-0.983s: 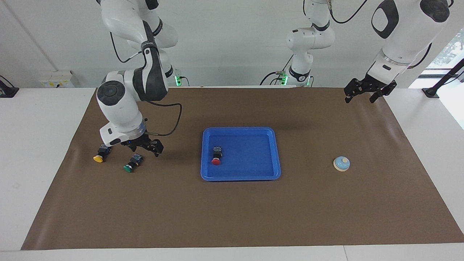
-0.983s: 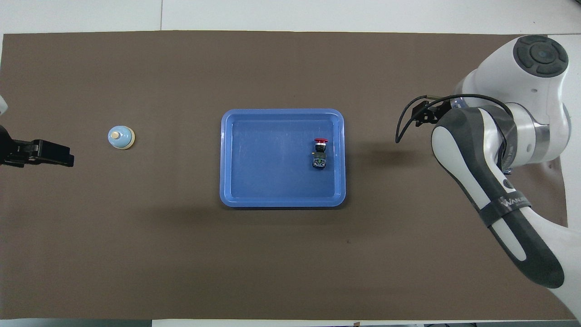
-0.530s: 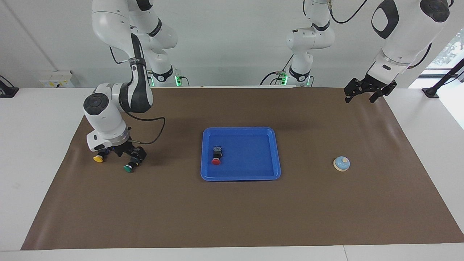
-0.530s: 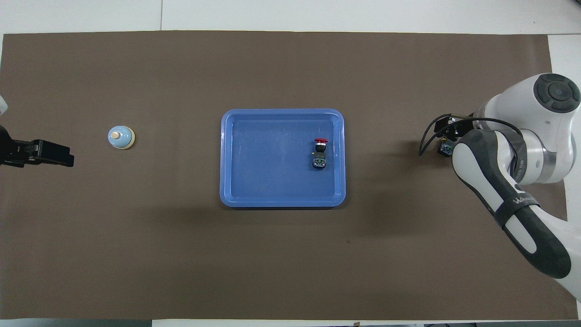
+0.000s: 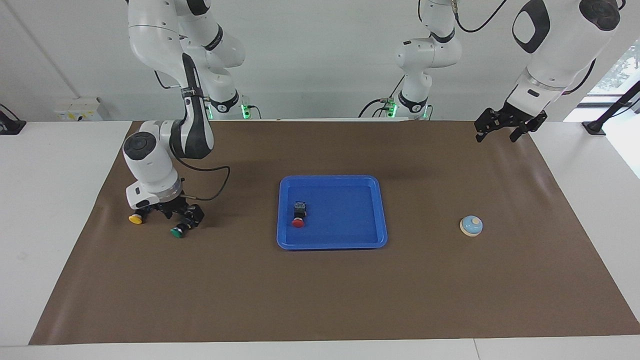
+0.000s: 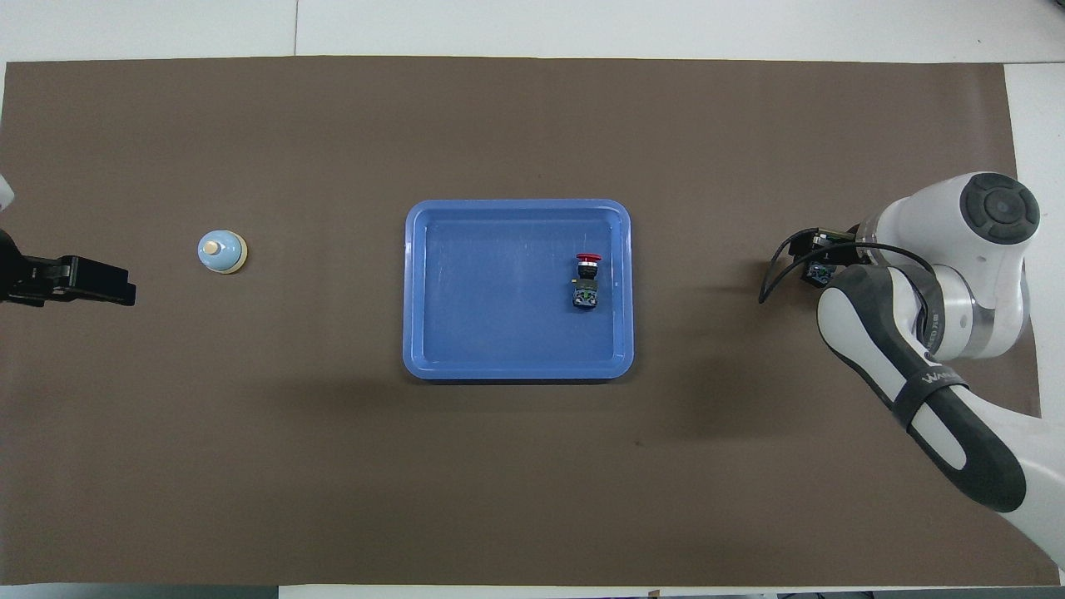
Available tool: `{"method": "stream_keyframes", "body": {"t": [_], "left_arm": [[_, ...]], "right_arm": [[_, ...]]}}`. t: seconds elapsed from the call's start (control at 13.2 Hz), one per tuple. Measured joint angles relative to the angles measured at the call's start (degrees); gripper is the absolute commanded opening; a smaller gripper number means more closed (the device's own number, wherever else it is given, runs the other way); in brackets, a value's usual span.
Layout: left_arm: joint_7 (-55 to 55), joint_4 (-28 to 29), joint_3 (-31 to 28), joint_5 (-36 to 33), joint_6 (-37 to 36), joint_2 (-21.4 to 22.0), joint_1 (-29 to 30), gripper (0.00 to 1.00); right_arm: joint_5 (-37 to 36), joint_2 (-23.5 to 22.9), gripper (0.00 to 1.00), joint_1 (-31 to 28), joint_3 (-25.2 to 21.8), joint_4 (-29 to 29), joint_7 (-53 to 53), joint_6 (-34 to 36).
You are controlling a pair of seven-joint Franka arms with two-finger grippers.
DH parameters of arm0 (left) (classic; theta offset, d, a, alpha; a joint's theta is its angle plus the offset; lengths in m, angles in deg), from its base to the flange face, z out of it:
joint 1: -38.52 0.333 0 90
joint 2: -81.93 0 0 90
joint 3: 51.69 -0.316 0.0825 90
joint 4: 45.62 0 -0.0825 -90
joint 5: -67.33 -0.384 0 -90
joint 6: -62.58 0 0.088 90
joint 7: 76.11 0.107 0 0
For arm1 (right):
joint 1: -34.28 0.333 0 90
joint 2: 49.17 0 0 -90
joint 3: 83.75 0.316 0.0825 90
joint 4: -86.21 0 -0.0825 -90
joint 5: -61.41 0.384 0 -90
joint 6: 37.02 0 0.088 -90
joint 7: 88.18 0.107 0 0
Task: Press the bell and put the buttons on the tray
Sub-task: 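Release the red button and move the right gripper to the green button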
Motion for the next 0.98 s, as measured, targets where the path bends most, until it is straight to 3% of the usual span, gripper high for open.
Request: {"method": "stream_keyframes", "body": {"t": [0.08,0.15,0.38,0.98], "left_arm": [[0.0,0.0,0.0,0.0,0.0,0.0,0.0,1.0],[0.0,0.0,0.0,0.0,0.0,0.0,0.0,1.0],[0.0,0.0,0.0,0.0,0.0,0.0,0.0,1.0],[0.0,0.0,0.0,0.0,0.0,0.0,0.0,1.0]], "right_arm": [[0.0,-0.23,0.98,0.02,0.01,-0.25,0.0,-0.78],[0.0,-0.44,0.84,0.05,0.01,-0.5,0.0,-1.35],[0.0,-0.8,0.03,0.17,0.16,-0.83,0.01,-1.65],[0.0,-0.69,0.0,0.61,0.67,-0.31,0.0,-1.03]]}}
